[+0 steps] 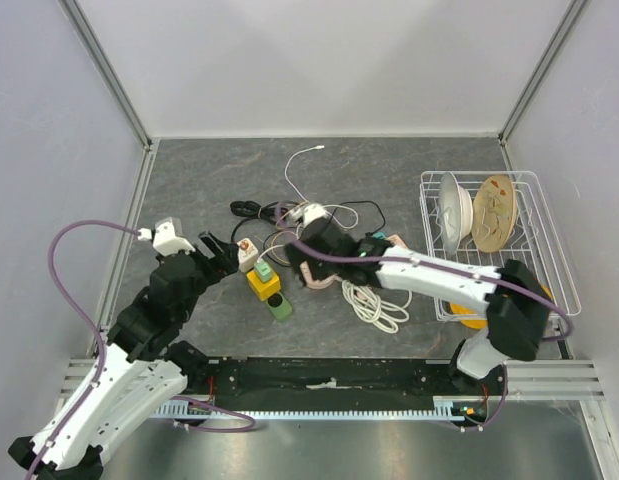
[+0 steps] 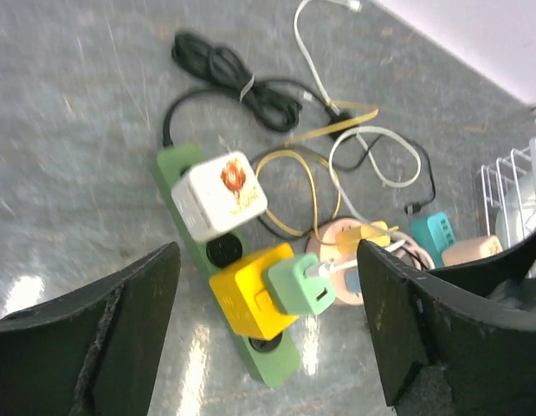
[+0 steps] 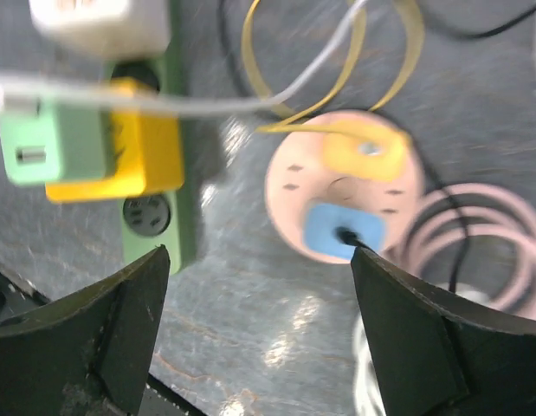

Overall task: Insert the plug
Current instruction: Reset both arms

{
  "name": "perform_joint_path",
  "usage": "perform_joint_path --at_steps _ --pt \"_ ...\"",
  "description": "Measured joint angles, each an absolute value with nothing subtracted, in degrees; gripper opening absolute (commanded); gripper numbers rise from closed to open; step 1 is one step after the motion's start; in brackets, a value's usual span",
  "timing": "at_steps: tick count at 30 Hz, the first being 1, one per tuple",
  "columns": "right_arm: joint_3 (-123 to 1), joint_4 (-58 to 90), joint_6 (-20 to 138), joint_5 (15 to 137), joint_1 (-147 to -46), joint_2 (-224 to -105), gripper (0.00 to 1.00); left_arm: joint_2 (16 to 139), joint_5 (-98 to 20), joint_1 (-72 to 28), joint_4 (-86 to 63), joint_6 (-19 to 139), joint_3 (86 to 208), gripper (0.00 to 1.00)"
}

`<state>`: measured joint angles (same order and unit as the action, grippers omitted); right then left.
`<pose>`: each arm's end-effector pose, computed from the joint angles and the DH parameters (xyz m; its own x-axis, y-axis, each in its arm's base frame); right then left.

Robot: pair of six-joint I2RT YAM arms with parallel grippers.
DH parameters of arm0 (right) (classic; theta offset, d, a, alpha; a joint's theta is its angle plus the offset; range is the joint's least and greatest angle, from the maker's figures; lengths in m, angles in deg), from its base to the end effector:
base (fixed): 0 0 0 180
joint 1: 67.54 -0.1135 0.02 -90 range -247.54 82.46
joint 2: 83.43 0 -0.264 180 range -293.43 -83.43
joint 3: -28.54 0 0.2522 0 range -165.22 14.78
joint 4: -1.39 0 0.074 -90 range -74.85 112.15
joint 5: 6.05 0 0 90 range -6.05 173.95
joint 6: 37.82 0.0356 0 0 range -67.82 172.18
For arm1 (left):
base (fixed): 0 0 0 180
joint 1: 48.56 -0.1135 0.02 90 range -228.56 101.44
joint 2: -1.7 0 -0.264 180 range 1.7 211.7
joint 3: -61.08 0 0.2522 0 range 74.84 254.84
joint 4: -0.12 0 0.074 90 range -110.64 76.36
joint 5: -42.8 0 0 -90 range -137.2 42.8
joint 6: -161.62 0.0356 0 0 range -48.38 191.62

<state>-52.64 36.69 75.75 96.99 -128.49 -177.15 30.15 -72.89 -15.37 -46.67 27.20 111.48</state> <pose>0.1800 0.3075 0.2416 -0.6411 -0.3519 -0.6821 -0.5693 0.8141 0.1151 0.1073 -0.0517 0.2890 -0.3659 -0.5143 -0.7756 -0.1289 0.8534 -0.5051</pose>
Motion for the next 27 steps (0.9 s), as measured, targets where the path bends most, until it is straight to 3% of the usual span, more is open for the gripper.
perform_joint_path --at_steps 15,27 --pt "-57.9 39.3 74.3 100.9 -97.3 -152.3 0.98 30.1 -82.8 -15.4 -41.2 61.6 137.3 1.0" --pt "-59.3 36.3 66.2 113.1 -92.9 -141.8 0.98 21.8 -86.6 -15.4 -30.0 76.7 140.4 1.0"
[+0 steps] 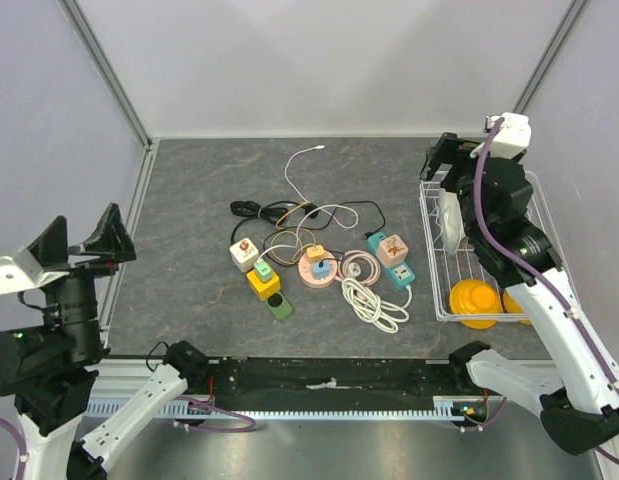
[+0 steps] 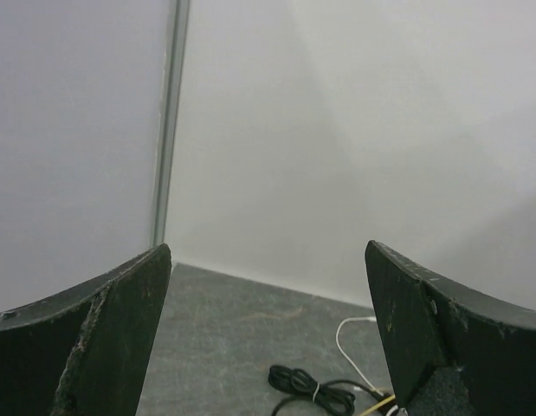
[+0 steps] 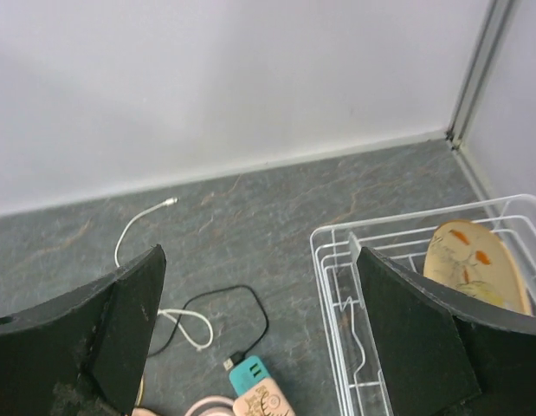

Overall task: Insert the plug
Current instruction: Reset both arms

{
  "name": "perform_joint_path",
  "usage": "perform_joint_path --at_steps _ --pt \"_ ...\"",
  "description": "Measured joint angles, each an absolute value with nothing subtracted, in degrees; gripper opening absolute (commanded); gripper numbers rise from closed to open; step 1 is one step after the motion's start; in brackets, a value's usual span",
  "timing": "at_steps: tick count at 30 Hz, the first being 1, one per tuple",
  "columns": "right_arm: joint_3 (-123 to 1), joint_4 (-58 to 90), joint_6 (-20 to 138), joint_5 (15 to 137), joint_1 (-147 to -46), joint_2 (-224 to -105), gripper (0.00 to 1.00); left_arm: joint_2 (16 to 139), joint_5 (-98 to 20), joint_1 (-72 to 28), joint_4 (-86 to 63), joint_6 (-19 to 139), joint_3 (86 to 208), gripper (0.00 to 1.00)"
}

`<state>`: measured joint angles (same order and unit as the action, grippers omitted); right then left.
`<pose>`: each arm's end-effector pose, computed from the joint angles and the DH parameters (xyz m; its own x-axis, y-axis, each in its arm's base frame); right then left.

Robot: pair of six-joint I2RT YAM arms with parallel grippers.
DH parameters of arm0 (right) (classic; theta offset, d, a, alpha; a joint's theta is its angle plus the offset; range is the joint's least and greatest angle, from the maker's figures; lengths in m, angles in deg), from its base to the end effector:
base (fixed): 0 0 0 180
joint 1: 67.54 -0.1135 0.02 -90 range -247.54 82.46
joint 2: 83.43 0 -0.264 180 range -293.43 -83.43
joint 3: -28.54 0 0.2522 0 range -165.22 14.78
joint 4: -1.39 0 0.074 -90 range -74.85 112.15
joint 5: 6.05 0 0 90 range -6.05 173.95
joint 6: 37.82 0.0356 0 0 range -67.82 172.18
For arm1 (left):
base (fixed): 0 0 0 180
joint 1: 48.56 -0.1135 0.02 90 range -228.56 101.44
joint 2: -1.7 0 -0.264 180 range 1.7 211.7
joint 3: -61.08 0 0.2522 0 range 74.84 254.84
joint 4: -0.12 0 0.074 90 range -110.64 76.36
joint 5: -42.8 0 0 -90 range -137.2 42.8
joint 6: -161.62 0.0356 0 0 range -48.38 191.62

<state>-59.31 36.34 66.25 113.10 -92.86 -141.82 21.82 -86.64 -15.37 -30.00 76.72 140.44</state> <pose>0.1935 0.0724 0.4523 -0.0681 0.2026 -0.9769 0.0839 0.9769 0.1968 0.0038 0.0245 0.4704 0.4019 -0.1809 -0.8976 -0.0777 0.9700 -0.2303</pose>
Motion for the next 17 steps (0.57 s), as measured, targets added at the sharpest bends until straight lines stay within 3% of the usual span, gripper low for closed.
perform_joint_path --at_steps 17 --pt "-59.2 31.4 60.0 121.3 -92.8 -138.7 0.98 19.3 -84.7 -15.4 -16.6 88.2 138.9 1.0"
